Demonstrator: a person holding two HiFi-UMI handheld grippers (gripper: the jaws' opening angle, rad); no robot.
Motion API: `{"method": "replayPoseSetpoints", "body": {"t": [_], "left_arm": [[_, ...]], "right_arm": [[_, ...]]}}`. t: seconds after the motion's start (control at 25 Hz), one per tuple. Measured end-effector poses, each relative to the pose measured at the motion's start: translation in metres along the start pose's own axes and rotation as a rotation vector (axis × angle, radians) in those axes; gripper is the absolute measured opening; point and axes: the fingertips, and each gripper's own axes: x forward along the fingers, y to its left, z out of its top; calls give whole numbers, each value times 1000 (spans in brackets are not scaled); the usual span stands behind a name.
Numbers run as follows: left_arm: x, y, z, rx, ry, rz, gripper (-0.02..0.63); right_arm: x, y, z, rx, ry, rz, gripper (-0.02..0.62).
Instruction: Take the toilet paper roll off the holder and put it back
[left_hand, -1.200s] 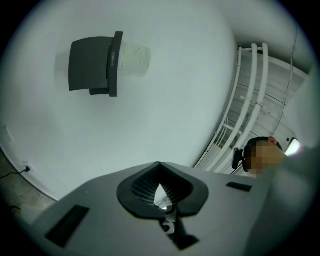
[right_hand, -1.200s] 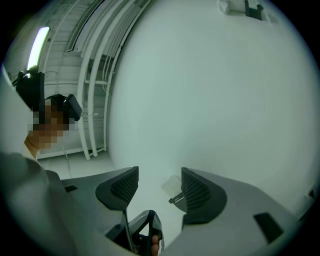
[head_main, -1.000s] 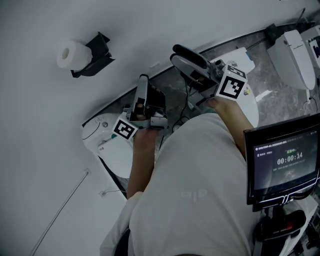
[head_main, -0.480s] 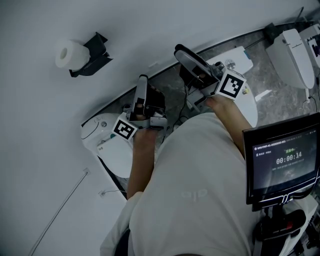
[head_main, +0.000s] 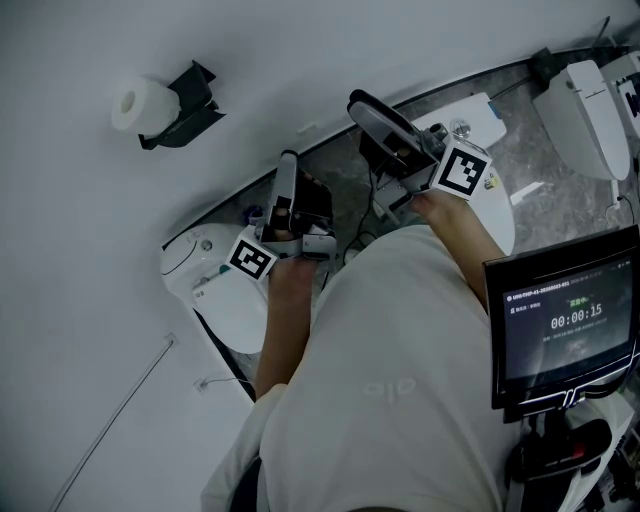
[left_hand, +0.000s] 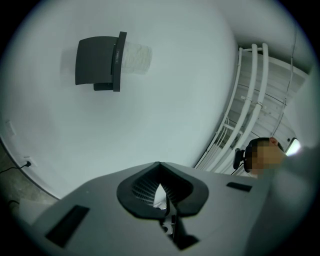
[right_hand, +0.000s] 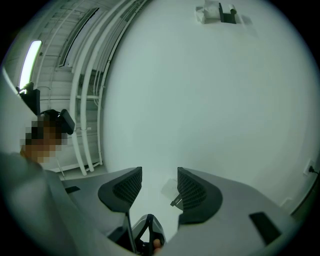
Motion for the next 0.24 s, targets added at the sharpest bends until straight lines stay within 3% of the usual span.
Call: {"method": "replayPoseSetpoints", "body": {"t": [0.24], "left_arm": [[-1,1,-1,-3,-5,5,5]], "right_arm": [[-1,-2,0,-7,3,-10,235]]}}
